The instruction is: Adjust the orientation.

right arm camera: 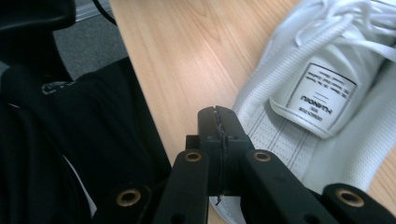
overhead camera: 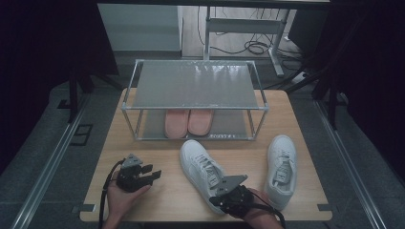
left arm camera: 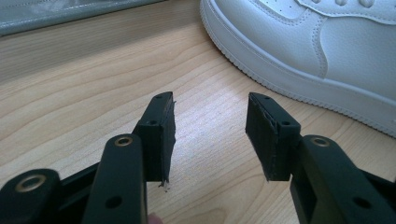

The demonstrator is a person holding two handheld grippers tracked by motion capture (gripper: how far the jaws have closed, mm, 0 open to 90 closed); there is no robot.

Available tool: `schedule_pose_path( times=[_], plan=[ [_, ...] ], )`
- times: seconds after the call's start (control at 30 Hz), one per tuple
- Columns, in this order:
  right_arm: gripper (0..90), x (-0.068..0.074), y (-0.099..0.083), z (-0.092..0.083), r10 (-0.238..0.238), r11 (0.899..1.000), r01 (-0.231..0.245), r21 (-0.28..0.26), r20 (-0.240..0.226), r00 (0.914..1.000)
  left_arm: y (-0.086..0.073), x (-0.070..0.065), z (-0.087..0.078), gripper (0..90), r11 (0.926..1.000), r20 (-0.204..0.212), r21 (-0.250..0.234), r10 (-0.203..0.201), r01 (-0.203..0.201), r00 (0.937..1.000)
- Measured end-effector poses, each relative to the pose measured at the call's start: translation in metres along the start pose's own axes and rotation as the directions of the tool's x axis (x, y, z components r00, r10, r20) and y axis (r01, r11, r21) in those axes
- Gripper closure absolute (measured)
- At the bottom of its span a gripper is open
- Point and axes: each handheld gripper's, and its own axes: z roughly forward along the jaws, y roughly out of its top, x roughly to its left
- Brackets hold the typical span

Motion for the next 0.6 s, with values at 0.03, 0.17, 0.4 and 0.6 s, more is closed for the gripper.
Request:
schedule_pose_path(
  times=[0.03,0.17,0.4,0.6],
  plan=[
    [90.0,-0.001,-0.001,-0.001,-0.003,1.000,0.003,0.000,0.005,1.0000,0.000,0.000,0.000,53.0,1.0000,0.000,0.000,0.000,0.000,1.0000],
    [90.0,-0.010,-0.008,-0.006,0.021,1.000,-0.021,-0.002,0.019,0.9996,0.000,0.001,0.001,53.0,1.0000,0.000,0.002,-0.003,0.003,1.0000],
    [90.0,-0.026,-0.018,-0.015,0.066,0.998,-0.065,-0.004,0.064,0.9958,-0.001,0.001,0.001,52.9,1.0000,-0.001,0.003,-0.005,0.005,1.0000],
    [90.0,-0.027,-0.020,-0.017,0.066,0.998,-0.066,-0.005,0.067,0.9956,-0.001,0.001,0.002,52.9,1.0000,-0.002,0.008,-0.003,0.003,1.0000]
  ],
)
